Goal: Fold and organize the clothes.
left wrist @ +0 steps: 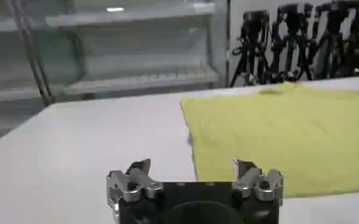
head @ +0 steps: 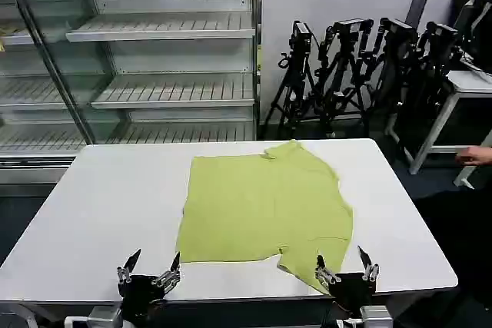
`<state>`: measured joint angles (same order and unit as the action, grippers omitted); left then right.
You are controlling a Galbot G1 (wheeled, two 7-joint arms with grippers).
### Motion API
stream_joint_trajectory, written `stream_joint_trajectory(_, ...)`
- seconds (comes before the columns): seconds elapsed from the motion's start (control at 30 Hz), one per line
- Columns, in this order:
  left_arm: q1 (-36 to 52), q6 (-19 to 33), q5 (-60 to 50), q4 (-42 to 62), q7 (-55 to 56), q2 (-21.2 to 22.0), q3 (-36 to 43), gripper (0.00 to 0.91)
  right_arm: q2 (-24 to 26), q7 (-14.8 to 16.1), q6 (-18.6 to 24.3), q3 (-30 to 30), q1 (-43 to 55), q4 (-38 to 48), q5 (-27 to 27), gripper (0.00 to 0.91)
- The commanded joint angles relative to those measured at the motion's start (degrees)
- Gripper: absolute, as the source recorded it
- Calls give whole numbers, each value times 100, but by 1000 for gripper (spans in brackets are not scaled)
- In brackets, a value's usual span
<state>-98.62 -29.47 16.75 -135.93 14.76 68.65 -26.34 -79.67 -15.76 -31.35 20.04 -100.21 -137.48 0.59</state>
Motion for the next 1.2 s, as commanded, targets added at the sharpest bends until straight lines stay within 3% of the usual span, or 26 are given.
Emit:
stream_joint_trajectory(0.03, 234, -363, 289, 168, 77, -235, 54, 907, -34, -60, -175, -60, -38, 60, 57, 907)
stream_joint_trajectory(0.73, 961, -369, 332, 748, 38, -196, 799, 907, -121, -37, -177, -229, 32, 449, 18, 907)
stream_joint_trajectory(0.77, 974, -368, 333, 783, 39, -195, 799, 464, -125, -37, -177, -244, 31, 478, 5, 907)
stream_joint_trajectory(0.8, 983, -368, 332, 812, 42, -201, 801, 202, -129, -38, -179, -257, 31, 504, -11, 907)
stream_joint_trajectory(0.83, 985, -368, 334, 827, 43, -206, 804, 10, -137, -48, -178, -270, 29, 522, -30, 907)
stream_joint_trajectory(0.87, 987, -368, 339, 833, 43, -213, 809, 10, -143, -70, -176, -288, 30, 536, -44, 887)
stream_joint_trajectory(0.9, 989, -366, 342, 836, 41, -214, 814, 20, -160, -88, -177, -302, 29, 545, -81, 665)
stream_joint_trajectory(0.93, 991, -364, 349, 836, 36, -213, 824, 20, -170, -112, -174, -315, 31, 556, -100, 302)
stream_joint_trajectory(0.97, 995, -362, 351, 837, 35, -210, 836, 20, -172, -120, -174, -325, 30, 563, -100, 202)
stream_joint_trajectory(1.03, 996, -358, 357, 854, 33, -200, 876, 10, -186, -139, -172, -351, 28, 581, -130, 50)
stream_joint_trajectory(1.07, 996, -359, 357, 873, 30, -194, 893, 20, -190, -147, -172, -359, 28, 590, -139, 20)
stream_joint_trajectory(1.2, 994, -358, 377, 924, 39, -152, 936, 20, -211, -170, -157, -365, 36, 624, -194, 0)
